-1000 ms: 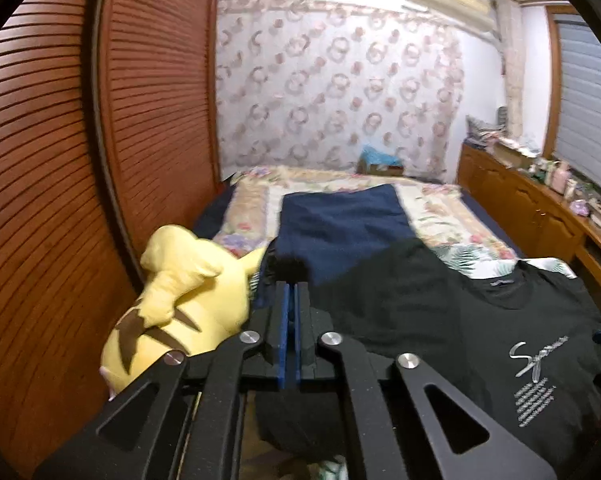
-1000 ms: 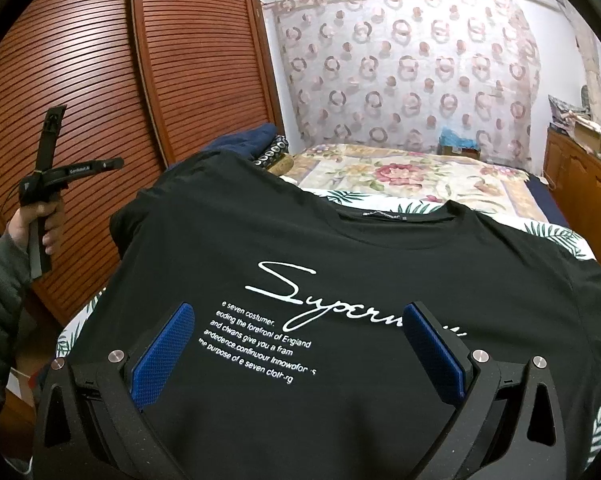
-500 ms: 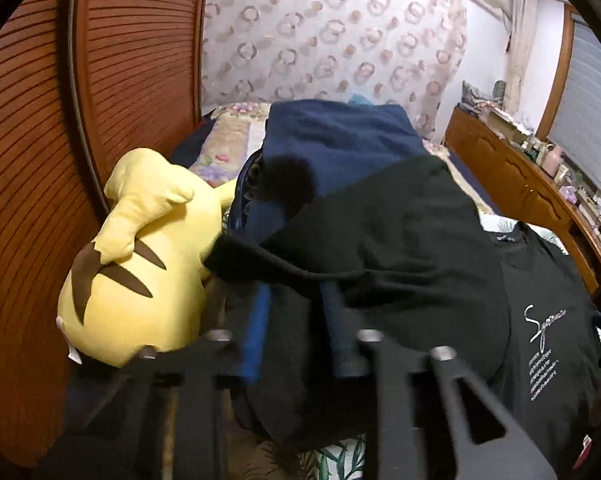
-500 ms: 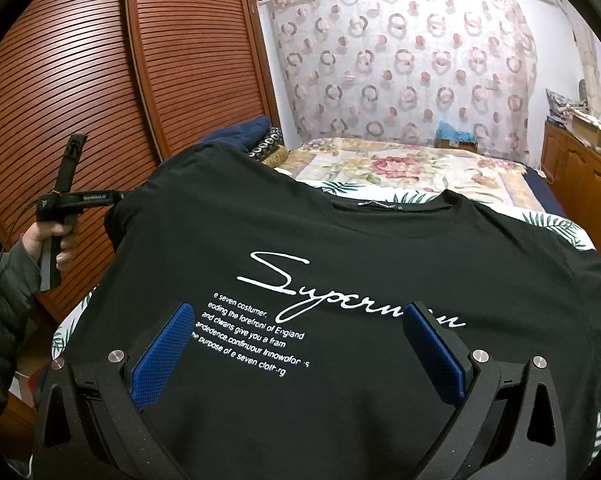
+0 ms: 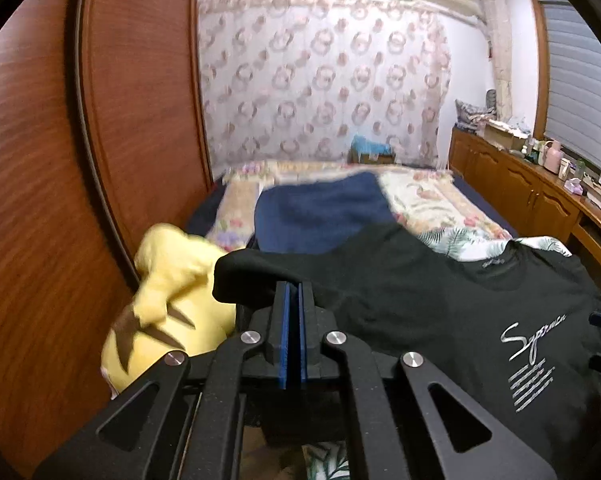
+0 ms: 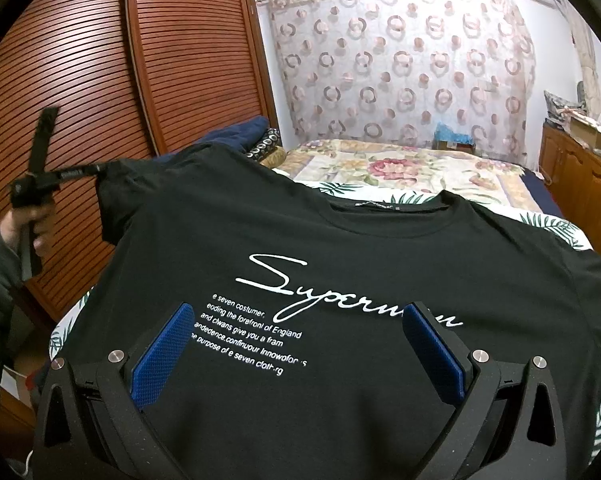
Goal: Fold small clothes
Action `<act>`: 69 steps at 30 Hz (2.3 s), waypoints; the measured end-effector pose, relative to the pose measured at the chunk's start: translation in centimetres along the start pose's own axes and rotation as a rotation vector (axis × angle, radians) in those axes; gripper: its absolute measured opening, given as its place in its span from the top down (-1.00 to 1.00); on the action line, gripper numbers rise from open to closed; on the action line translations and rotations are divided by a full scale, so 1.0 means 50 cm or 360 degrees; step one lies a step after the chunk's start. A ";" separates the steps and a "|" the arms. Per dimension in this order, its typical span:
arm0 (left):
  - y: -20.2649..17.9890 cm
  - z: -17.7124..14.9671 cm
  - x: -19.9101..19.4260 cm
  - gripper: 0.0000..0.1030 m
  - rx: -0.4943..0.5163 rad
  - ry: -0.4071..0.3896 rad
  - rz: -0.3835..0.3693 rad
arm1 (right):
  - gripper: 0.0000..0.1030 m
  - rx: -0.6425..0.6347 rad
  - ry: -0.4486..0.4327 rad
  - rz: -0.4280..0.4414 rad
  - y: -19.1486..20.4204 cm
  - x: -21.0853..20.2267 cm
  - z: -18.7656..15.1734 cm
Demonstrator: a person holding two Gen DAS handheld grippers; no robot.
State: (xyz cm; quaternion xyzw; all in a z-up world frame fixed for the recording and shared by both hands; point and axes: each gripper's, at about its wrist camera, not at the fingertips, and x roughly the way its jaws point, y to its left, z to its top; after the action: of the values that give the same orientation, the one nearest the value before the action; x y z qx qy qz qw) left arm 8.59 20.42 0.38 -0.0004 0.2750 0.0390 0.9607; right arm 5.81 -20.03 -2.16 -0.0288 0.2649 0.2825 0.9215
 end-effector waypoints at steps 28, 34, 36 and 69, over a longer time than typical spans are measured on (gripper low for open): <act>-0.072 -0.089 -0.053 0.91 0.0114 0.0143 0.0080 | -1.00 0.0033 -0.0002 -0.0029 -0.013 -0.004 0.000; -0.074 -0.103 -0.069 0.91 0.0076 0.0140 0.0045 | -1.00 0.0029 0.0003 -0.0029 -0.014 -0.002 0.000; -0.072 -0.105 -0.069 0.91 0.0072 0.0135 0.0056 | -1.00 0.0028 0.0006 -0.0027 -0.014 -0.002 -0.001; -0.076 -0.099 -0.128 0.92 -0.0082 -0.0027 -0.0088 | -1.00 0.0020 0.0010 -0.0038 -0.016 -0.006 0.000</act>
State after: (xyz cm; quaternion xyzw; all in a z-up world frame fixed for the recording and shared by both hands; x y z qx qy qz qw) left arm 0.86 16.06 -0.54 -0.0326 0.2657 0.0195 0.9633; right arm 6.04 -20.84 -2.07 -0.0270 0.2693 0.2697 0.9241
